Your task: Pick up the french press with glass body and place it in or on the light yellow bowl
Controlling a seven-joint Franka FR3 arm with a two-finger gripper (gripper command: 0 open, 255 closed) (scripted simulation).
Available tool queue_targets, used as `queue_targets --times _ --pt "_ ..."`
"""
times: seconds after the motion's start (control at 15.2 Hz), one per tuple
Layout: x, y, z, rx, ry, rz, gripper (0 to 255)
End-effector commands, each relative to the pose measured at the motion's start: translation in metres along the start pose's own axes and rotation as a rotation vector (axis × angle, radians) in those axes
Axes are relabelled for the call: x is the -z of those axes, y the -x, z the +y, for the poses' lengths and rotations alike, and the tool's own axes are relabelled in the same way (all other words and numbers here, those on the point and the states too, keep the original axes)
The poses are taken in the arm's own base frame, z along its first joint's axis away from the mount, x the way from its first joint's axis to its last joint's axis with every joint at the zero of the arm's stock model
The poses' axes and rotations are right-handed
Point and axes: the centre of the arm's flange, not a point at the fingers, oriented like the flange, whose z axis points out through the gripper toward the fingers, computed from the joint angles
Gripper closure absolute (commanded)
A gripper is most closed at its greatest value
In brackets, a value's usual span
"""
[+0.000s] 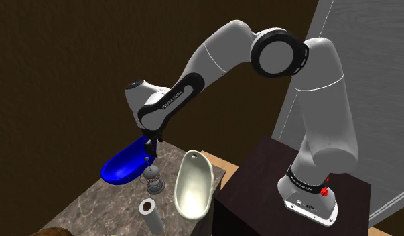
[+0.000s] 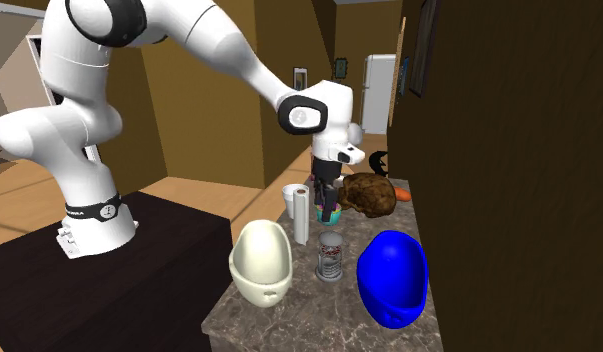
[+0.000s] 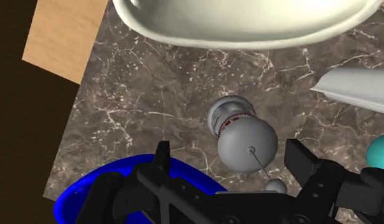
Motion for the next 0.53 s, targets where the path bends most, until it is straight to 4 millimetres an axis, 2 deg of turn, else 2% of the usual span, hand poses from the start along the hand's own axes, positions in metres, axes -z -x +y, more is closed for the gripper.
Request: queue_targets --times 0.0,0.46 --pt "-0.016 -0.021 -0.012 0.034 0.006 -0.005 0" --pt "-0.076 -0.085 -0.049 0.15 0.025 -0.022 0"
